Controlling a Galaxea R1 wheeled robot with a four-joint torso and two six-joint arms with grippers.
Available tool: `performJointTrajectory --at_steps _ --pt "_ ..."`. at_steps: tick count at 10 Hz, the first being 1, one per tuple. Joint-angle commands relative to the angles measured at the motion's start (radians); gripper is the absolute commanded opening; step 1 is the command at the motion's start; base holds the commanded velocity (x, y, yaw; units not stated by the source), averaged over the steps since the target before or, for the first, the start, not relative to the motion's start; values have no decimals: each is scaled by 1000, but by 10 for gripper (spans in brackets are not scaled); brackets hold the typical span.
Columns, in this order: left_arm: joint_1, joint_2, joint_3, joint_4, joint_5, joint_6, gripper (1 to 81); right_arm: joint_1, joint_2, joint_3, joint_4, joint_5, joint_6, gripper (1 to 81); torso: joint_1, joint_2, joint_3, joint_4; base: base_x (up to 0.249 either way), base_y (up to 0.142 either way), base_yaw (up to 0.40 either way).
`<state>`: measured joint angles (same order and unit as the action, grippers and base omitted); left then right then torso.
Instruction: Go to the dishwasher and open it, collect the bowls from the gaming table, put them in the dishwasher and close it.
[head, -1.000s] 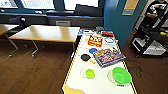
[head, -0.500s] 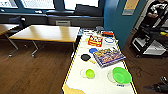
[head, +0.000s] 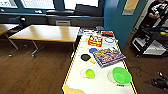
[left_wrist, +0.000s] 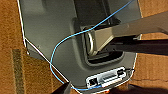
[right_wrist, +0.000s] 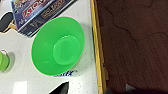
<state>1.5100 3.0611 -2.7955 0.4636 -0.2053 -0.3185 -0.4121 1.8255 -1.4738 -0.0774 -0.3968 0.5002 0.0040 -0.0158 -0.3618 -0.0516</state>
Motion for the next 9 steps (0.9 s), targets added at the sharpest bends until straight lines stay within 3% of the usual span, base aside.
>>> performJointTrajectory --at_steps 1,2,5,9 --pt "0 -2 1 -3 61 -4 811 100 74 -81 18 -24 64 811 0 0 0 0 0 0 0" --pt "0 -2 -2 -3 61 -4 811 106 111 -95 22 -10 82 811 0 0 0 0 0 0 0" --pt "0 -2 -2 -3 63 -4 811 115 175 -167 16 -8 264 811 0 1 0 0 0 0 0" --pt "-3 -2 -2 -2 63 -4 811 115 209 -229 25 -22 296 811 0 1 -2 0 0 0 0"
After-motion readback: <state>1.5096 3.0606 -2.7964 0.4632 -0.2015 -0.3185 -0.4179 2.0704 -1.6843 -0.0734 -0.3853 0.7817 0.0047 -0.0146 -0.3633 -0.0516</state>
